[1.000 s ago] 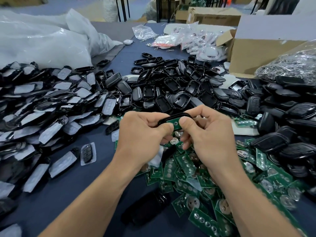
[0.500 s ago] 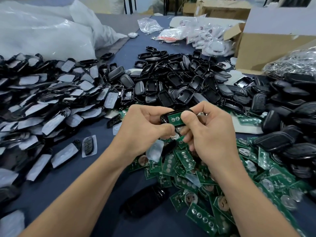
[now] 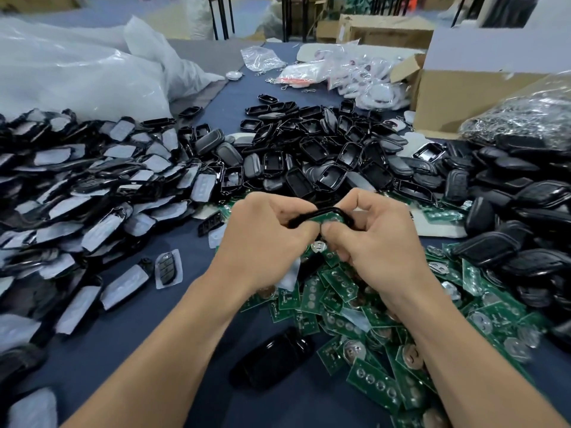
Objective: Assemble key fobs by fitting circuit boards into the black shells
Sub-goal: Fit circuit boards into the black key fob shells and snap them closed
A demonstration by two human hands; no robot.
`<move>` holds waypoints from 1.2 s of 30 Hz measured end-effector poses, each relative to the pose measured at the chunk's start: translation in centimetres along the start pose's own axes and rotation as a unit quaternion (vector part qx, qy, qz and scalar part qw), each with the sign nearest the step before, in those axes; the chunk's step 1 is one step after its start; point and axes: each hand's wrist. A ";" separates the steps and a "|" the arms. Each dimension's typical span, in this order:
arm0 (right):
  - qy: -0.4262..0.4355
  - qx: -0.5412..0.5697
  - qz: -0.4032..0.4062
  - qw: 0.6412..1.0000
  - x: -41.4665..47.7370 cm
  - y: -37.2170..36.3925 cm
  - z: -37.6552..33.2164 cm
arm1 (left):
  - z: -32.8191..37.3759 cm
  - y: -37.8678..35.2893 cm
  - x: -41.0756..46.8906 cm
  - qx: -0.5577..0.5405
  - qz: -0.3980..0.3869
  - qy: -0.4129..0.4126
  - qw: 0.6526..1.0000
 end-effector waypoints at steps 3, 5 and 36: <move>0.022 -0.044 -0.019 0.999 0.0 -0.1 0.0 | 0.2 0.3 -0.1 0.030 -0.006 -0.026 0.999; 0.027 -0.054 -0.005 0.998 0.0 -0.2 -0.2 | 0.2 0.1 0.0 0.028 0.015 -0.018 0.999; 0.181 -0.487 -0.230 0.823 6.8 -18.3 -5.8 | -3.9 11.9 3.8 -0.434 0.422 0.132 0.785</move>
Point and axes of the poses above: each hand's wrist, its own x-axis towards the middle knuckle, its own y-axis out of the back of the hand, z = x × y, and after that the axes turned 6 degrees about y, right-handed
